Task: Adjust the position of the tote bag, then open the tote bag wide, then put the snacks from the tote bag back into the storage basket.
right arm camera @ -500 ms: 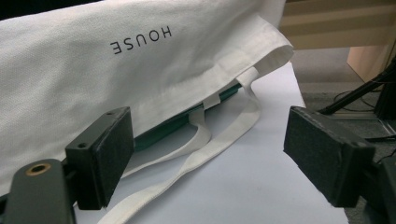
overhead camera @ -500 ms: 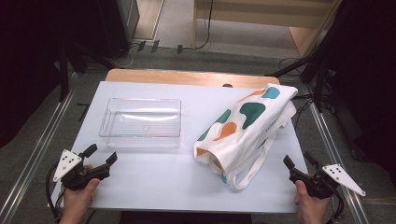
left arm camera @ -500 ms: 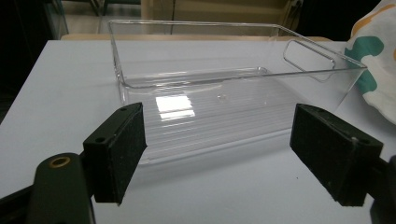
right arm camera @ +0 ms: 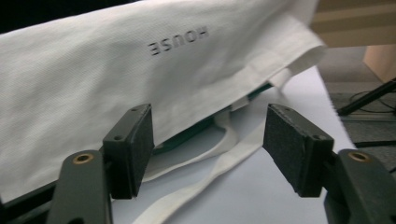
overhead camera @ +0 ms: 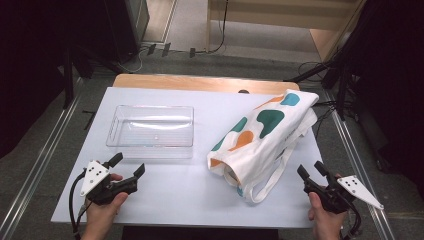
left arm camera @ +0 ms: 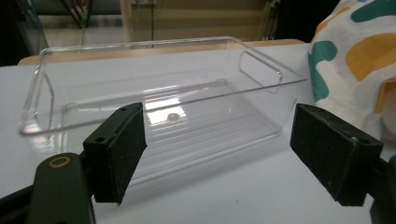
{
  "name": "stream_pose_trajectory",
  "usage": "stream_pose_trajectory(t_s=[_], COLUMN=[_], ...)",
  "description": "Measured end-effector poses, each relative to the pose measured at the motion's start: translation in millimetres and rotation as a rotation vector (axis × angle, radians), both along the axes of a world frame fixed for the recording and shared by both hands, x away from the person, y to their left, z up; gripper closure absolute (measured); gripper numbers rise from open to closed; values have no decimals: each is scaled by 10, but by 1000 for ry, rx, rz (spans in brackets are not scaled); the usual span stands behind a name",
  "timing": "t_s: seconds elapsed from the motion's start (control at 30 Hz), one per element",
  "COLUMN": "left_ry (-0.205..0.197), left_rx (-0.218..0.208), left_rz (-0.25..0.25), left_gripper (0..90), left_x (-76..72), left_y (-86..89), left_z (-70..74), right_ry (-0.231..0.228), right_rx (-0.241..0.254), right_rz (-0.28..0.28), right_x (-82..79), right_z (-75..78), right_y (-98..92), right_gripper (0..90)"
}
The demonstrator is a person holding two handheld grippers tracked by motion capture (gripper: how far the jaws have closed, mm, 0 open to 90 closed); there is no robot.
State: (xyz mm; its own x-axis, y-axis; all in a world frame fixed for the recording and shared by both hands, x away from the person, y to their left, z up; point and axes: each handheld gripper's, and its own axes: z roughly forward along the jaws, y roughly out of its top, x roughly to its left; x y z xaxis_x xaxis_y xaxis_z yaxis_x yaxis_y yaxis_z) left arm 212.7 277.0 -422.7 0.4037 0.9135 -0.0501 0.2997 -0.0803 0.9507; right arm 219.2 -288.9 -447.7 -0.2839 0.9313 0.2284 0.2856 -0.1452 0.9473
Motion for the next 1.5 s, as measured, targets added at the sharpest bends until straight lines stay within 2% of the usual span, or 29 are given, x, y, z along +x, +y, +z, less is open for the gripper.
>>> stream_pose_trajectory(t_s=[0.07, 0.13, 0.2, 0.27, 0.4, 0.53, 0.63, 0.67, 0.73, 0.87, 0.9, 1.0, 1.17, 1.2, 1.23, 1.27, 1.3, 1.4, 1.5], left_ry=[0, 2, 24, 32, 27, 32, 30, 30, 21, 26, 30, 35, 41, 41, 49, 49, 53, 57, 31], left_rx=[-2, 1, -5, -2, -13, -8, 3, 3, 9, 19, 15, 20, 32, 32, 34, 34, 34, 39, 47], left_rz=[-14, -26, -66, -78, -100, -118, -144, -144, -165, -179, -197, -222, -278, -278, -296, -296, -308, -327, -344], left_gripper=[191, 188, 181, 168, 166, 168, 170, 170, 170, 170, 170, 170, 171, 171, 171, 171, 171, 170, 159], left_x=[5, 15, 64, 80, 140, 168, 193, 193, 214, 233, 237, 233, 205, 205, 200, 200, 195, 184, 153], left_y=[-76, -135, -237, -264, -408, -524, -700, -700, -835, -951, -1039, -1126, -1393, -1393, -1490, -1490, -1565, -1701, -1845], left_z=[21, 27, 29, 39, 81, 88, 98, 98, 112, 119, 124, 130, 104, 104, 84, 84, 70, 61, 106], right_ry=[15, 20, 25, 22, 29, 44, 67, 68, 76, 82, 79, 78, 75, 75, 69, 69, 68, 61, 64], right_rx=[-24, -27, -22, -28, -39, -54, -54, -55, -66, -93, -129, -126, -107, -107, -106, -106, -109, -117, -112], right_rz=[29, 39, 62, 68, 90, 110, 129, 133, 138, 135, 138, 169, 222, 222, 250, 250, 275, 287, 294], right_x=[11, 14, 13, 15, 25, 28, 45, 51, 63, 72, 80, 84, 98, 98, 106, 106, 112, 122, 149], right_z=[14, 19, 35, 40, 43, 20, -15, -24, -40, -62, -75, -86, -95, -95, -92, -92, -89, -91, -94], right_y=[105, 130, 202, 224, 316, 383, 454, 472, 526, 610, 660, 691, 800, 800, 850, 850, 895, 921, 966], right_gripper=[389, 395, 415, 416, 421, 447, 479, 485, 491, 508, 509, 557, 695, 695, 721, 721, 736, 747, 773])
